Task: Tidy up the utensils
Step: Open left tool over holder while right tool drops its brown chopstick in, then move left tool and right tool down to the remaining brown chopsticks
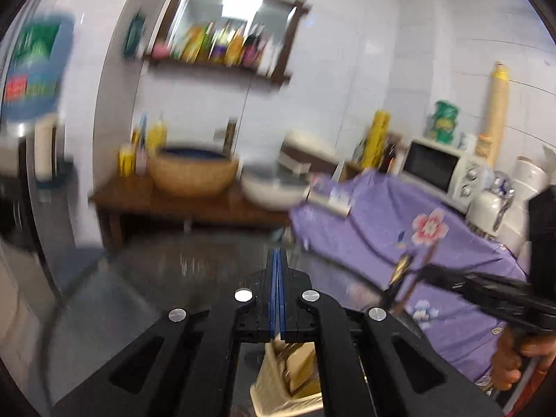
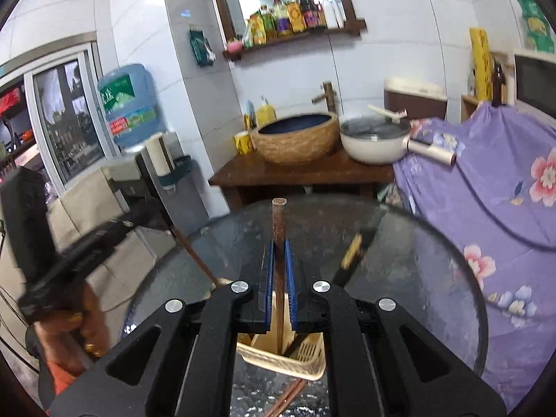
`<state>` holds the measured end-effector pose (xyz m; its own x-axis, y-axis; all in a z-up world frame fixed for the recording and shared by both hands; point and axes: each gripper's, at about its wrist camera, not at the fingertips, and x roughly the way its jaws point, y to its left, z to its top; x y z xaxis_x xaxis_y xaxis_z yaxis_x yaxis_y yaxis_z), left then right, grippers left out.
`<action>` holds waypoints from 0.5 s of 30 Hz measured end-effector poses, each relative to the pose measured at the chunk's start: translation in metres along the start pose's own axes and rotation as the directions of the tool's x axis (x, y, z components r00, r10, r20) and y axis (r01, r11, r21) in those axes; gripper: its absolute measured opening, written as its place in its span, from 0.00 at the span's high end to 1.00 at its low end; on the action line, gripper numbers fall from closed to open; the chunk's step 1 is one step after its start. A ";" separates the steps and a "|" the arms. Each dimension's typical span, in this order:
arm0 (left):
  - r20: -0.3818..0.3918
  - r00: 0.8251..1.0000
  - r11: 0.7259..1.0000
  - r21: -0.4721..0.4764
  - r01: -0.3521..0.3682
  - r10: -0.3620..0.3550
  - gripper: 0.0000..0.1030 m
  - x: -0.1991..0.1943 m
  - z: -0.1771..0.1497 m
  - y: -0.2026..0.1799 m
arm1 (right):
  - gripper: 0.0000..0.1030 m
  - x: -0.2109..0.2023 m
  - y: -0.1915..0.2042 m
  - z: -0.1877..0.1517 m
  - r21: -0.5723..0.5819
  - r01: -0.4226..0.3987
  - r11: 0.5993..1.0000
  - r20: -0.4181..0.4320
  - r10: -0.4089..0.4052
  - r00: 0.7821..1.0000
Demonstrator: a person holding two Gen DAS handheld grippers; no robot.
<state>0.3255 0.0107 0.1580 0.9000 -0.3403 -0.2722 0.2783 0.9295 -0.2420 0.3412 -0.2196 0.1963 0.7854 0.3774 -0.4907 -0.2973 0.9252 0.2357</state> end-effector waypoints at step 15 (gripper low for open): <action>0.034 0.998 0.998 -0.025 0.059 -0.059 0.34 -0.023 -0.017 0.006 | 0.33 -0.051 -0.004 -0.073 -0.009 0.102 0.995 0.186 -0.098 0.978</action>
<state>0.3007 0.0221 0.1465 0.8931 -0.3892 -0.2257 0.3228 0.9038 -0.2811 0.2626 -0.2398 0.1595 0.8982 0.2707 -0.3464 -0.2207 0.9591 0.1771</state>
